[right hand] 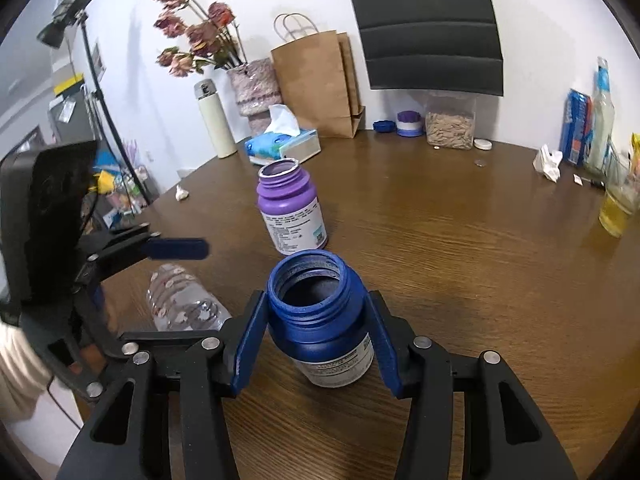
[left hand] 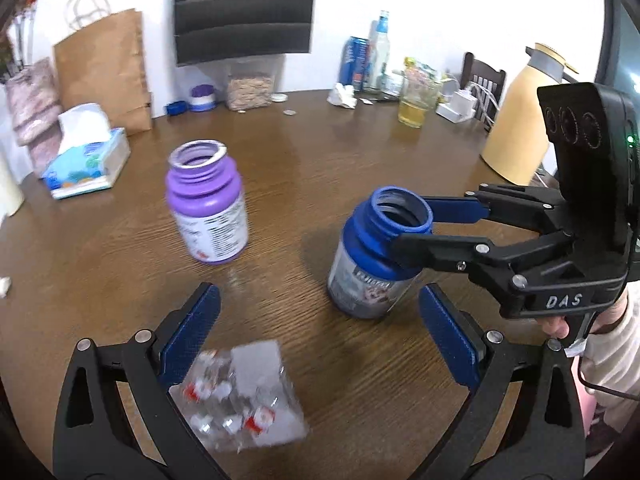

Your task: Flip cup upright

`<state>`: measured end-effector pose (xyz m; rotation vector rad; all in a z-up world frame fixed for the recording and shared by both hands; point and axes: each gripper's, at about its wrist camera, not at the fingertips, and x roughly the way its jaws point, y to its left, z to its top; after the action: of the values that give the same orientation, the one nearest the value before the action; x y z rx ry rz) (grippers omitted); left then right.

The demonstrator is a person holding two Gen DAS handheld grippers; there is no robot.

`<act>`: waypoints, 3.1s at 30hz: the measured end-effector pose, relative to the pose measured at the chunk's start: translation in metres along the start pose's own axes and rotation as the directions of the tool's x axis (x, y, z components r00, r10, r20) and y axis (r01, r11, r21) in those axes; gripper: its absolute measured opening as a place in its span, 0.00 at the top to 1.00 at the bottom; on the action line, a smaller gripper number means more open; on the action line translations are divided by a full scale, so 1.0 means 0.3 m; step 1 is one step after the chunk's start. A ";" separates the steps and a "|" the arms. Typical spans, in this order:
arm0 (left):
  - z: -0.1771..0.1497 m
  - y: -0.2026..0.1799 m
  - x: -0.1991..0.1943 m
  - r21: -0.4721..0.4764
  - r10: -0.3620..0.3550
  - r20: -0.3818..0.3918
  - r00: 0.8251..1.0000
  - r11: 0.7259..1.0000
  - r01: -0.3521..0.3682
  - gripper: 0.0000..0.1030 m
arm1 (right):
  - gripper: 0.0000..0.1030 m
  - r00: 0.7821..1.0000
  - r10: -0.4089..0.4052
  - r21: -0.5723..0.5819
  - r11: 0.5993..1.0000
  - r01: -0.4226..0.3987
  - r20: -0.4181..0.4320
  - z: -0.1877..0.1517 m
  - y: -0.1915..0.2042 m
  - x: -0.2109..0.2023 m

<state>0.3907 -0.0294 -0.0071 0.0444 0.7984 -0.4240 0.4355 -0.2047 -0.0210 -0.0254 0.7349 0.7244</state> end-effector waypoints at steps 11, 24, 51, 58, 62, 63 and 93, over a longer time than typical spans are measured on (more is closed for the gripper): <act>-0.108 -0.036 -0.277 -0.108 0.264 0.108 0.959 0.962 -0.252 0.00 | 0.19 0.987 -0.153 0.030 0.988 0.152 0.050 -0.059 0.082 -0.279; -0.305 -0.077 -0.485 -0.237 0.447 0.231 0.865 0.888 -0.395 0.00 | 0.19 0.945 -0.294 0.072 0.955 0.286 0.141 -0.219 0.128 -0.510; -0.831 -0.430 -0.770 -0.184 0.445 0.406 0.798 0.895 -0.406 0.00 | 0.19 0.925 -0.272 0.071 0.962 0.263 0.264 -0.765 0.512 -0.725; -0.830 -0.428 -0.823 -0.215 0.454 0.460 0.763 0.891 -0.400 0.00 | 0.19 0.916 -0.272 0.045 0.961 0.271 0.296 -0.764 0.540 -0.744; -0.833 -0.430 -0.851 -0.227 0.461 0.493 0.738 0.887 -0.403 0.00 | 0.19 0.895 -0.269 0.037 0.961 0.274 0.357 -0.760 0.559 -0.782; -0.833 -0.431 -0.856 -0.225 0.461 0.500 0.733 0.887 -0.403 0.00 | 0.19 0.892 -0.265 0.033 0.962 0.273 0.365 -0.759 0.564 -0.786; -0.835 -0.422 -0.875 -0.220 0.455 0.530 0.715 0.889 -0.403 0.00 | 0.19 0.887 -0.276 0.018 0.957 0.290 0.371 -0.758 0.564 -0.783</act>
<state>0.0081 -0.0037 0.0169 0.0175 0.1864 0.0594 0.0746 -0.2757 -0.0091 -0.0287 0.3430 0.4426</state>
